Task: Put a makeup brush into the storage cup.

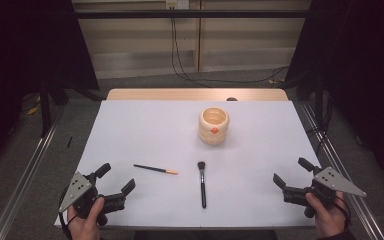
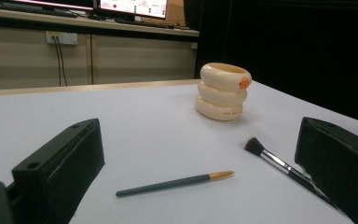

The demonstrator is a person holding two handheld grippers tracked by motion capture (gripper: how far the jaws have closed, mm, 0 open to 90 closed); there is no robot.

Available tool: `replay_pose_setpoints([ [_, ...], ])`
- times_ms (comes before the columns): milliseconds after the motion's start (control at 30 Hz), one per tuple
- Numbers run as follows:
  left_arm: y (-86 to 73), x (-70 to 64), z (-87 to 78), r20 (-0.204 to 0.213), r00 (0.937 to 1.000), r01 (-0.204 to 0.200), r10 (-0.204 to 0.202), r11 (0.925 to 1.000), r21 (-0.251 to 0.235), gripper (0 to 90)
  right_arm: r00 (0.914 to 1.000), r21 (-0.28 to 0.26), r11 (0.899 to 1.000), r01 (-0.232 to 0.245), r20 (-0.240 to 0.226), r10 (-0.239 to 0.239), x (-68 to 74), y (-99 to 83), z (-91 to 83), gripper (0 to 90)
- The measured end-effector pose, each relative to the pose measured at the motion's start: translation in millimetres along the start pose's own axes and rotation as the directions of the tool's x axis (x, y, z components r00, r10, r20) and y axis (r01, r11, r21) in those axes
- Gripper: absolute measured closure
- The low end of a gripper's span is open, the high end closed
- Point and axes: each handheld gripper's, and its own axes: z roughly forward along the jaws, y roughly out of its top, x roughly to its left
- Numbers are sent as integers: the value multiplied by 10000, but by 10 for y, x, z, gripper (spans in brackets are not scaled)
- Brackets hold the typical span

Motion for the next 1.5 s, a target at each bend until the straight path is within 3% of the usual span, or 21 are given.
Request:
replay_pose_setpoints([
  [600, 57, -38, -30, 168, 9995, -249, 249, 9997, -4, 9, 9999, 7, 10000, -60, -107, 60, 19, 8, -16, 1],
  [700, 100, -47, -32, 311, 9988, -384, 380, 9992, 98, 7, 9999, -25, 10000, -26, -162, 25, 27, 10, -18, 1],
  [733, 128, -64, -13, 600, 9981, -166, 169, 9998, -52, 7, 9999, -33, 10000, -41, -159, 40, 26, 10, -15, 1],
  [833, 164, -73, -6, 440, 9978, -490, 491, 9988, -30, 2, 9998, -36, 10000, -74, -165, 74, 30, 12, -16, 1],
  [900, 172, -89, 16, 669, 9975, -203, 207, 9998, -65, 2, 9998, -63, 10000, -17, -178, 16, 32, 11, -18, 1],
  [967, 180, -98, 27, 772, 9968, -207, 207, 9998, -16, 2, 9999, -53, 10000, -22, -136, 21, 33, 11, -21, 1],
  [1000, 208, -108, 52, 1106, 9935, -291, 271, 9994, 168, 2, 9999, -81, 10000, -58, -115, 57, 34, 11, -15, 1],
  [1100, 227, -125, 73, 1176, 9925, -362, 343, 9992, 144, 2, 9999, -66, 10000, 47, -150, -48, 34, 11, -14, 1],
  [1267, 286, -130, 181, 1570, 9876, -126, 63, 9992, 392, 10, 9998, -3, 10000, -38, -199, 38, 38, 12, -6, 1],
  [1300, 314, -123, 231, 1735, 9844, -385, 278, 9976, 581, 9, 9997, -10, 10000, 26, -254, -26, 35, 12, -1, 1],
  [1400, 349, -123, 266, 1875, 9814, -556, 410, 9958, 733, 12, 9997, -30, 10000, -1, -255, 0, 40, 11, 6, 1],
  [1433, 376, -131, 293, 1836, 9810, -765, 634, 9949, 655, 9, 9997, -3, 10000, 2, -239, -2, 38, 10, 9, 1],
  [1500, 395, -134, 306, 1771, 9819, -805, 671, 9943, 694, 10, 9998, 9, 10000, -6, -216, 7, 37, 10, 9, 1],
])
